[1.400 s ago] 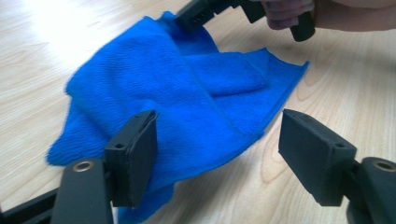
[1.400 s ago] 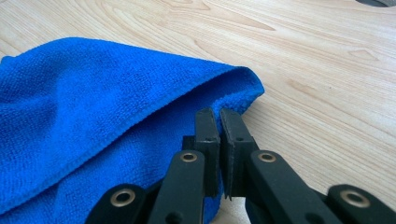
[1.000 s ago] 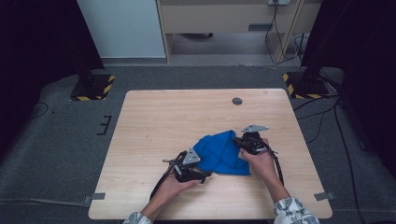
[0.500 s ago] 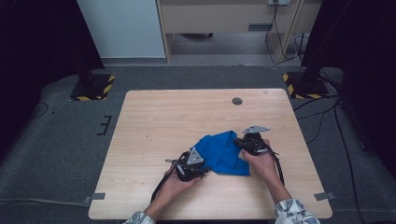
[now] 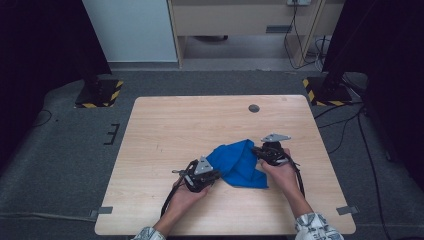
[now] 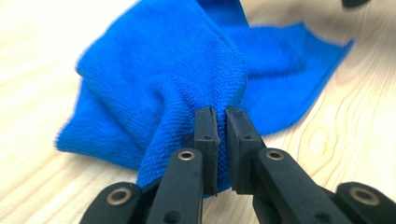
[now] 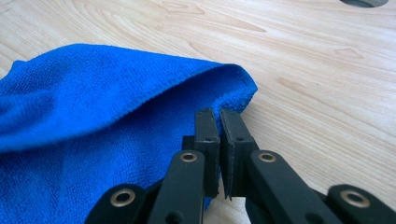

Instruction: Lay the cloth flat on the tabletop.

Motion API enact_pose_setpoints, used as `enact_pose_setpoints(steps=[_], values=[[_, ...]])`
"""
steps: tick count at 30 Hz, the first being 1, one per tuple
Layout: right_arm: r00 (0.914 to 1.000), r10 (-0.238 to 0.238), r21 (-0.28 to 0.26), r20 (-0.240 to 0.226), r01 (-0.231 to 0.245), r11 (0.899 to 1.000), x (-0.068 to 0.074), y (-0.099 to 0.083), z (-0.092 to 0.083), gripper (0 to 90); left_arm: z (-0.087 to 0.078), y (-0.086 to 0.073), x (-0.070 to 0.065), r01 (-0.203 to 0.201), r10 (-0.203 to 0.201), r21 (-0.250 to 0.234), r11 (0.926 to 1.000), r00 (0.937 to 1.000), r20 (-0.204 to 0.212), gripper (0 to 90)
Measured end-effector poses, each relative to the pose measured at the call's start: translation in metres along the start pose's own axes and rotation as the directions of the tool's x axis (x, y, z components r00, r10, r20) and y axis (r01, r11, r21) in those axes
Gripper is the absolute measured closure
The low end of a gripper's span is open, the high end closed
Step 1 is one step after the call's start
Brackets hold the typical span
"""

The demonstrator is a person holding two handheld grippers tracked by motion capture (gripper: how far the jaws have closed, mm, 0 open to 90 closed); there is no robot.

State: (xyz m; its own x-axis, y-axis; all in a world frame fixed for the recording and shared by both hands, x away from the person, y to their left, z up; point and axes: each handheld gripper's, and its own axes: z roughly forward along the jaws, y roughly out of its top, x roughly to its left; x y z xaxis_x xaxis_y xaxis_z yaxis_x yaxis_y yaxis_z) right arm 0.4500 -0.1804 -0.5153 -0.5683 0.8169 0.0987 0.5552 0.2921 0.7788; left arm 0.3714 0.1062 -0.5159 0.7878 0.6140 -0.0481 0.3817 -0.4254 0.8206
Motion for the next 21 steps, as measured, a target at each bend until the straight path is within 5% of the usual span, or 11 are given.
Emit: enact_pose_setpoints(steps=[12, 21], values=[[1.0, 0.003, -0.017, 0.007, -0.003, 1.0, -0.005, 0.002, -0.005, 87.5, -0.029, 0.005, 0.035, 0.115, -0.122, -0.113, 0.987, 0.9907, -0.06, 83.6], [1.0, 0.004, -0.023, 0.007, -0.004, 1.0, -0.005, 0.002, -0.005, 87.5, -0.025, 0.011, 0.05, 0.123, -0.131, -0.106, 0.9867, 0.9886, -0.075, 84.4]])
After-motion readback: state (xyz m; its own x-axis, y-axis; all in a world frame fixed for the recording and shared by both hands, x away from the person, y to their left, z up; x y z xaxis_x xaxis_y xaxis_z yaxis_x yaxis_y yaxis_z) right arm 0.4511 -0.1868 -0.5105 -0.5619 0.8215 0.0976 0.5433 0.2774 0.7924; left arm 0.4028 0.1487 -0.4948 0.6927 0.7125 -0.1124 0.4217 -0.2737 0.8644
